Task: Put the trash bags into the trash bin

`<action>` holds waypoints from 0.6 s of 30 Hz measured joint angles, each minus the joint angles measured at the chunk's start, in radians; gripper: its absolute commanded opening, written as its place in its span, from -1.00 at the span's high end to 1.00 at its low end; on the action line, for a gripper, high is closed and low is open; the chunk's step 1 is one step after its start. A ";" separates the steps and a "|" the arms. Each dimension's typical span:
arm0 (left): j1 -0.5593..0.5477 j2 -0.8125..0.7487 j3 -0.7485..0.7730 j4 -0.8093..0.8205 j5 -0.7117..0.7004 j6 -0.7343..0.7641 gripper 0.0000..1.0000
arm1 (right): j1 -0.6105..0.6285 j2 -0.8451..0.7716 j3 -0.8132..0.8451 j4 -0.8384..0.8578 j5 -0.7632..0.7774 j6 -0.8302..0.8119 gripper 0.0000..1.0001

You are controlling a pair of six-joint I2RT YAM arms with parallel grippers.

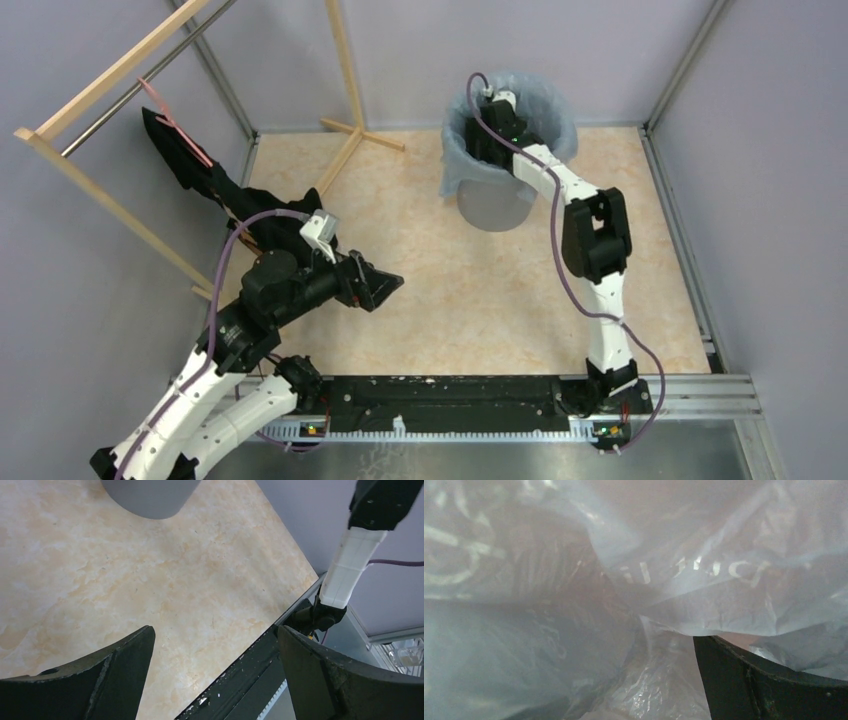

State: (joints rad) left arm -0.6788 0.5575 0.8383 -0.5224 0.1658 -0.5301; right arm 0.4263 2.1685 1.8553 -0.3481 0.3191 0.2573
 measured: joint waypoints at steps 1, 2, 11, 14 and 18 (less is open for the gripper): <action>0.000 0.002 0.002 -0.002 0.008 0.006 -0.97 | -0.008 0.041 0.071 -0.027 -0.003 -0.011 -0.90; 0.000 0.003 0.004 -0.003 0.014 0.010 -0.97 | -0.013 0.073 0.128 -0.053 -0.009 -0.019 -0.90; 0.000 -0.003 0.067 -0.006 0.024 0.067 -0.97 | -0.024 -0.046 0.136 -0.241 -0.113 -0.026 -0.97; 0.000 0.014 0.092 -0.009 0.024 0.096 -0.97 | -0.024 -0.197 0.055 -0.274 -0.149 -0.026 -0.97; 0.000 0.063 0.142 -0.008 0.019 0.133 -0.97 | -0.024 -0.404 0.029 -0.292 -0.174 -0.031 -0.97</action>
State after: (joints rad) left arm -0.6788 0.6209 0.9798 -0.5308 0.1852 -0.3969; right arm 0.4026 1.7649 1.8839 -0.6399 0.1452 0.2260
